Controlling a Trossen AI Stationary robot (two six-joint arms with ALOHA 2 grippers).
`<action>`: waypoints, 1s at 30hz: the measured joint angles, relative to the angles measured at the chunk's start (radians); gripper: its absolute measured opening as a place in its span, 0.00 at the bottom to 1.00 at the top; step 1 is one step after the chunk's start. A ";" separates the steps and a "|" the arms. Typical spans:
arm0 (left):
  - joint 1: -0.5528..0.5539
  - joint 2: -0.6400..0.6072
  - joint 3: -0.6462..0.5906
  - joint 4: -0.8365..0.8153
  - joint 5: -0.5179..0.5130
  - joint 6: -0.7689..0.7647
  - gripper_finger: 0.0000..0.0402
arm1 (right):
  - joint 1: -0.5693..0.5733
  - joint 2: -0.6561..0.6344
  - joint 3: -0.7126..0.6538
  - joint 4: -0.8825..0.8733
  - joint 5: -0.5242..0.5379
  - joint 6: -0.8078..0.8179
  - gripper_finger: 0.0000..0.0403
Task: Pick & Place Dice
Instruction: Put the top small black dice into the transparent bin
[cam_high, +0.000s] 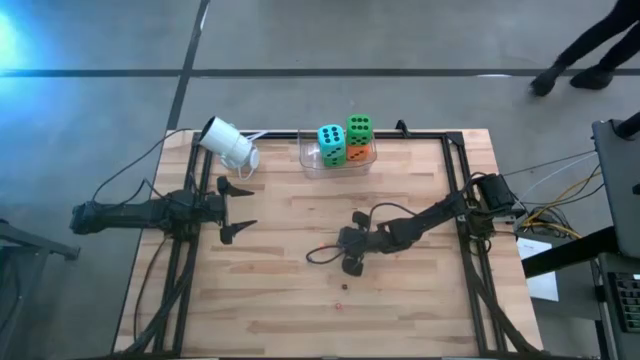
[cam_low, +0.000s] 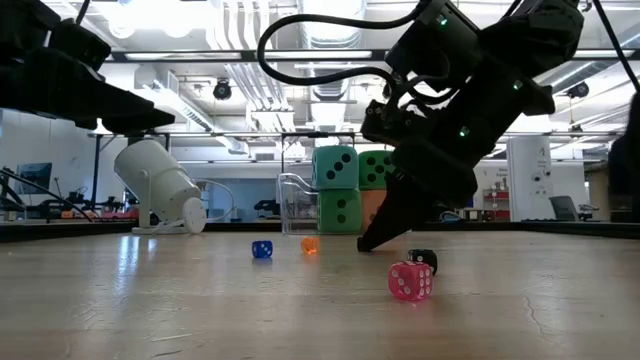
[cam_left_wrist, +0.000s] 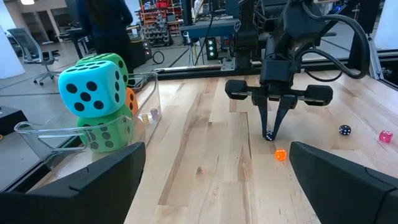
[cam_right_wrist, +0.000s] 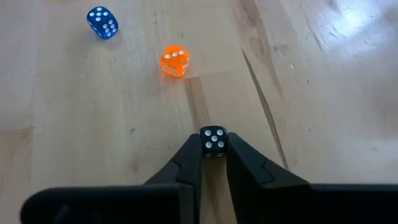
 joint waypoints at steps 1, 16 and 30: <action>0.000 0.000 0.000 0.000 0.000 0.000 1.00 | 0.000 -0.004 0.000 -0.005 0.011 -0.004 0.10; 0.000 0.000 0.000 0.000 0.000 0.000 1.00 | -0.112 -0.289 -0.001 -0.180 0.103 -0.135 0.12; 0.000 0.000 0.000 0.000 -0.001 0.002 1.00 | -0.303 -0.479 -0.001 -0.298 0.082 -0.200 0.13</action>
